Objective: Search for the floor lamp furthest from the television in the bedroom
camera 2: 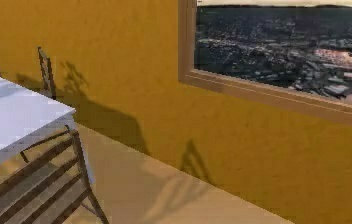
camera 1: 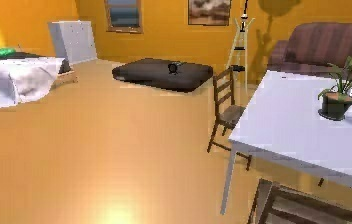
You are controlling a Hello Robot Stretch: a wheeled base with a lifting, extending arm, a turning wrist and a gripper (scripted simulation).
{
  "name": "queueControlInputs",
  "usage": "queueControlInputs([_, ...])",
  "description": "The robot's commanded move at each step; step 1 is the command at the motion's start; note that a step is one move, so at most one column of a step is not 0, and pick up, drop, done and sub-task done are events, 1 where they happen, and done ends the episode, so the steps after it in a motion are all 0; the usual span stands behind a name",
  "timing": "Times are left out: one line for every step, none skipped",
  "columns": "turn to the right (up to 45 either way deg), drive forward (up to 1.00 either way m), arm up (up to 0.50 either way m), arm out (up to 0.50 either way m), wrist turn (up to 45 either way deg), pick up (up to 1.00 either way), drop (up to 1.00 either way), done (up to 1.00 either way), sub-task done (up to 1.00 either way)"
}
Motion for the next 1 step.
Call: queueControlInputs([6.0, 0.00, 0.00, 0.00, 0.0, 0.00, 0.00, 0.00, 0.00])
